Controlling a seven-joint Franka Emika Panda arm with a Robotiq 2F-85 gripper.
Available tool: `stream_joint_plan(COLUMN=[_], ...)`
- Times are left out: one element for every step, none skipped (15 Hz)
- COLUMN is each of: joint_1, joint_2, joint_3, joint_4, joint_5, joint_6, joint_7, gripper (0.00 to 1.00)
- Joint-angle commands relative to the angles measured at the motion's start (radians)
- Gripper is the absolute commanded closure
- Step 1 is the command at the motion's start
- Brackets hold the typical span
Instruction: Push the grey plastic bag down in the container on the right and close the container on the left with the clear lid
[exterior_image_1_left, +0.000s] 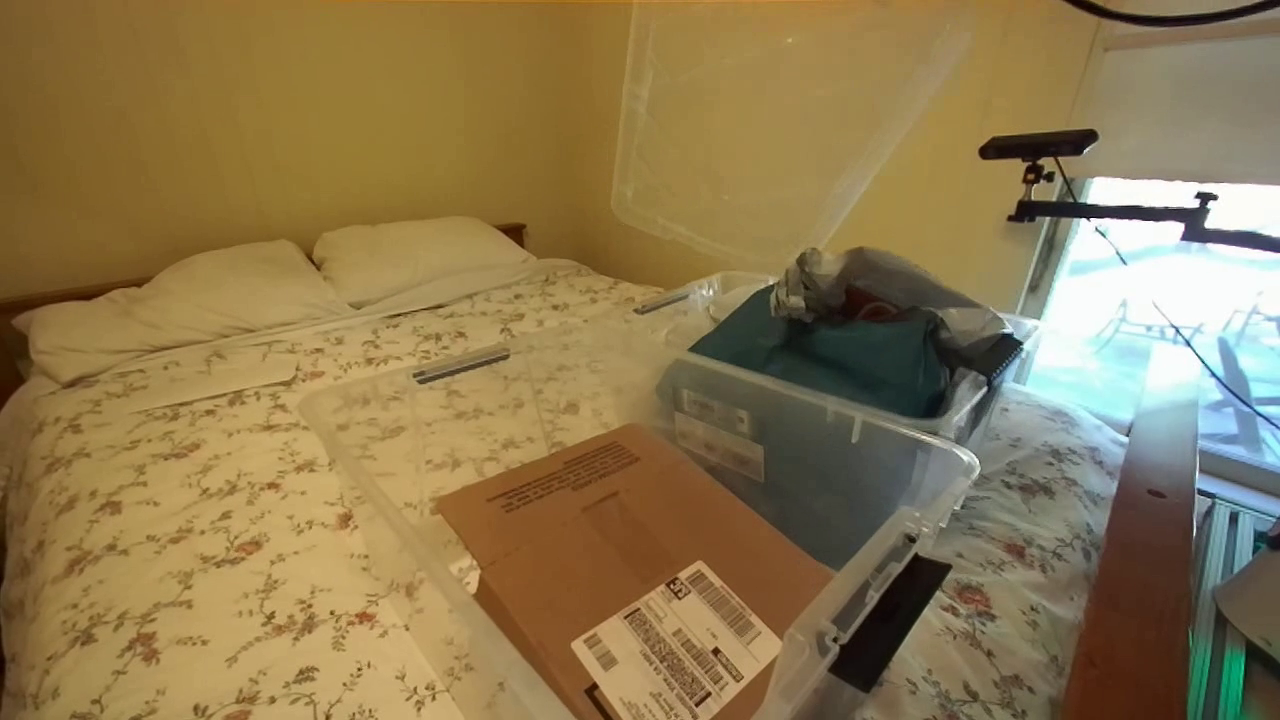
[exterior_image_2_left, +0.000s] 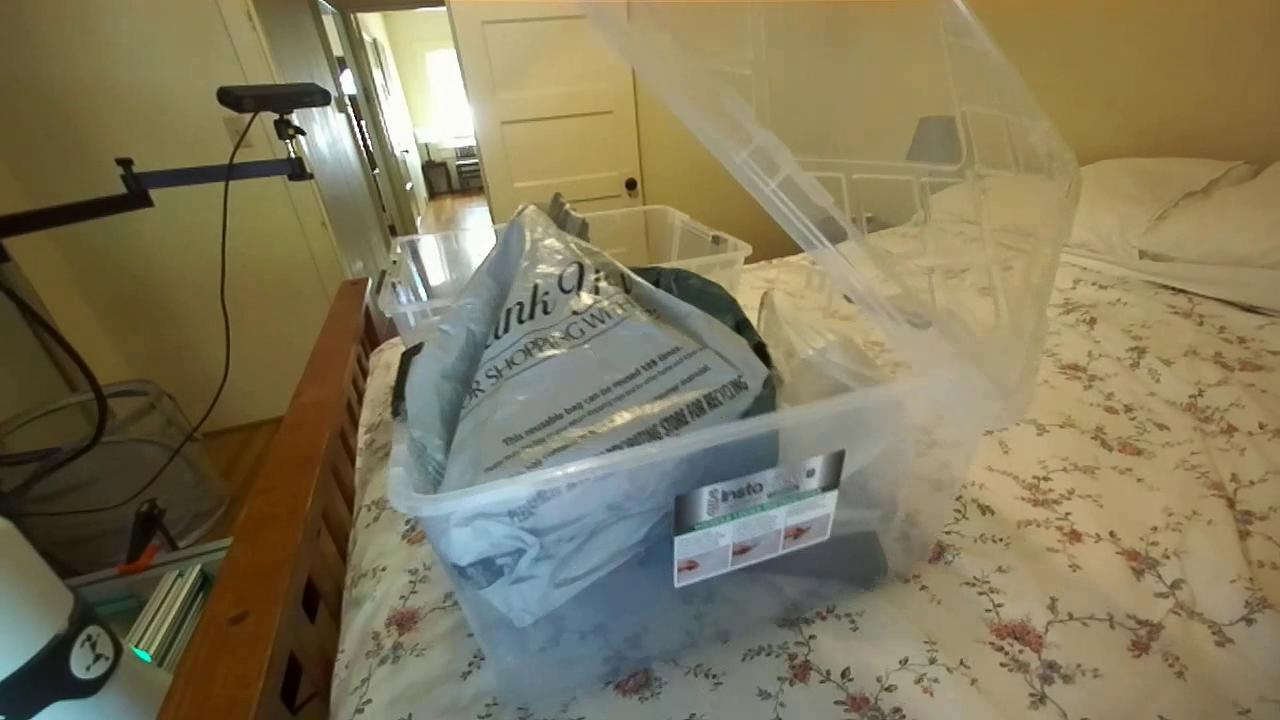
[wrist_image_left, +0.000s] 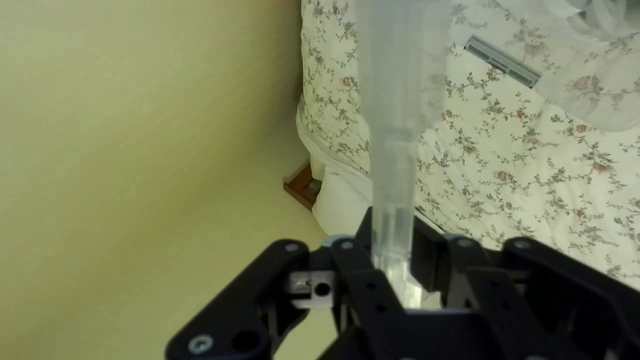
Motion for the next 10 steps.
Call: stream_joint_plan(joint_1=[-0.036, -0.039, -0.041, -0.041, -0.041, -0.052, -0.062, -0.063, -0.056, -0.052], joint_2=[-0.037, -0.069, -0.089, -0.096, -0.096, -0.106, -0.117, -0.122, -0.13, -0.132], joint_3=[0.032, 0.036, 0.039, 0.041, 0.044, 0.054, 0.067, 0.077, 0.09, 0.102], joint_4=[-0.036, -0.07, -0.093, -0.108, -0.118, -0.124, -0.104, -0.076, -0.044, -0.019], joint_5=[0.01, 0.01, 0.011, 0.013, 0.014, -0.019, -0.041, -0.033, -0.013, -0.008], joint_6=[0.043, 0.08, 0.099, 0.112, 0.119, 0.143, 0.168, 0.16, 0.16, 0.171], joint_7=[0.006, 0.014, 0.029, 0.042, 0.045, 0.086, 0.139, 0.15, 0.136, 0.131], gripper=[0.88, 0.88, 0.88, 0.88, 0.97, 0.97, 0.97, 0.97, 0.97, 0.97])
